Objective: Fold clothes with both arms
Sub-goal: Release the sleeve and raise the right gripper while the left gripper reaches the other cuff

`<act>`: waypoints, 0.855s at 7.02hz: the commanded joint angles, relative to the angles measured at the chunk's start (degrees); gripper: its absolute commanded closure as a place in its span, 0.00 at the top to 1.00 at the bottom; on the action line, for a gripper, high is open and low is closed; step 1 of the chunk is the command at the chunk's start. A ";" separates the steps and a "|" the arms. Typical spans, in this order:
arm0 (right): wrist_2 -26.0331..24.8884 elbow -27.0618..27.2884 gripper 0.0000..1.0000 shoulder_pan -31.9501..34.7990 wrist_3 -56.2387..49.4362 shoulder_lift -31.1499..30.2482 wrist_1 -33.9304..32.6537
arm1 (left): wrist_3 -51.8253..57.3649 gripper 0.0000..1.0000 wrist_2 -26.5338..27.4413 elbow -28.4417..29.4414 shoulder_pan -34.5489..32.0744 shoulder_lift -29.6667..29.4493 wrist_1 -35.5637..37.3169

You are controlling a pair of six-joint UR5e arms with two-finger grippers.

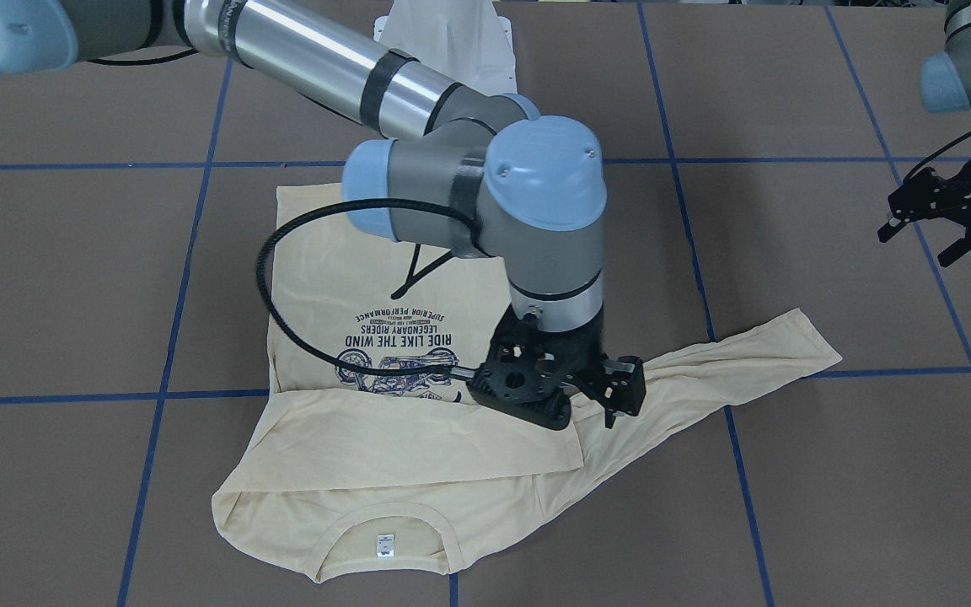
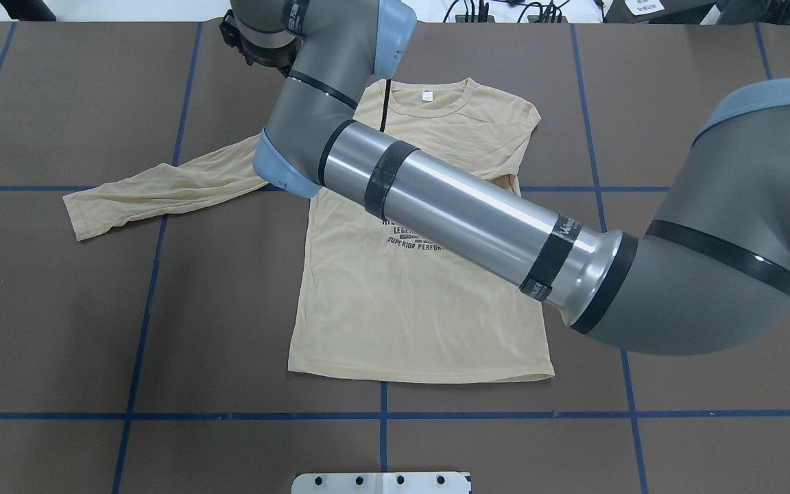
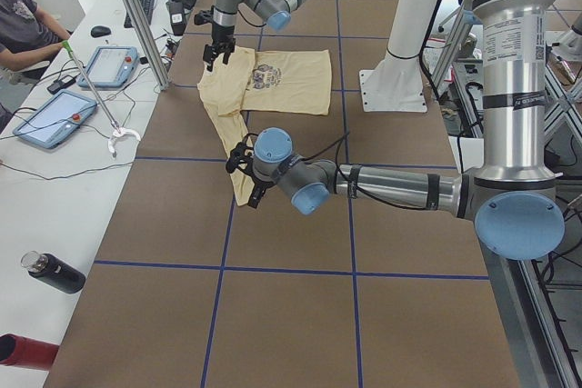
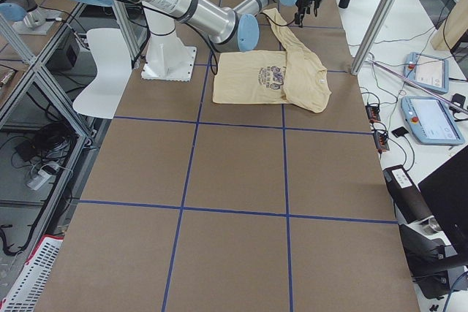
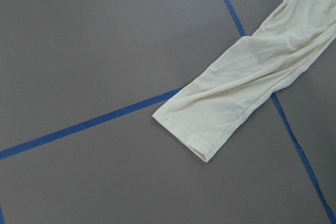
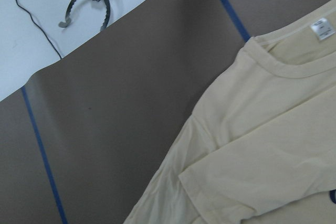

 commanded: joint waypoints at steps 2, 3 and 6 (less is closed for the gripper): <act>5.34 27.97 1.00 3.34 -9.79 -22.86 -11.55 | -2.29 0.91 2.54 13.50 2.92 -10.69 -2.44; 6.04 36.58 1.00 5.26 -14.53 -31.64 -11.66 | -2.63 0.86 2.54 17.19 3.19 -12.98 -3.66; 11.32 42.90 1.00 10.29 -25.37 -42.70 -11.40 | -2.64 0.60 2.11 21.96 5.55 -15.98 -3.85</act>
